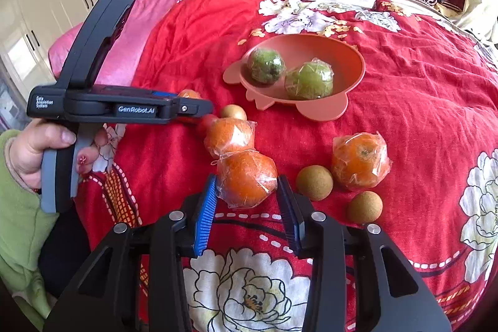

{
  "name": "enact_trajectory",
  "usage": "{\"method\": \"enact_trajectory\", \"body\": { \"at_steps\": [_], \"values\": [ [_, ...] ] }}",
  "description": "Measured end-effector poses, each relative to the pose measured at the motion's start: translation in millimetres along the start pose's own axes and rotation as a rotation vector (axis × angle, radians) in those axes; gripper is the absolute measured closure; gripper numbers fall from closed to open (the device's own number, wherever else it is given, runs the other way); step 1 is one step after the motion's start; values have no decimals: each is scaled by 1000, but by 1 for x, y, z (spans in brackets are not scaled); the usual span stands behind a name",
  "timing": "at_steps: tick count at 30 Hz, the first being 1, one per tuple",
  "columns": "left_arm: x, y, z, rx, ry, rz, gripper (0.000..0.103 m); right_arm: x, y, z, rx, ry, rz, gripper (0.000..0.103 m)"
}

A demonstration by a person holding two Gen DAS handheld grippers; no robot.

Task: Organize fruits
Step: 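Lift both held tangerines and carry them toward the pink bowl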

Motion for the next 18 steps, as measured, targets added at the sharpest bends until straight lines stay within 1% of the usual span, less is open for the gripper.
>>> {"method": "enact_trajectory", "body": {
  "at_steps": [10,18],
  "values": [
    [-17,-7,-8,-3,-34,-21,70,-15,1,1,5,-31,1,66],
    [-33,-16,-6,12,-60,-12,70,-29,0,4,13,-63,-1,66]
  ]
}}
Point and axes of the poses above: each gripper's, at about its wrist camera, not at the fingertips, and x roughly the way its jaws point, y to its left, z to its top, the point moved 7 cm from there along x, roughly the way its jaws point, and after that the axes turned 15 degrees about y, right-handed, at the moved point
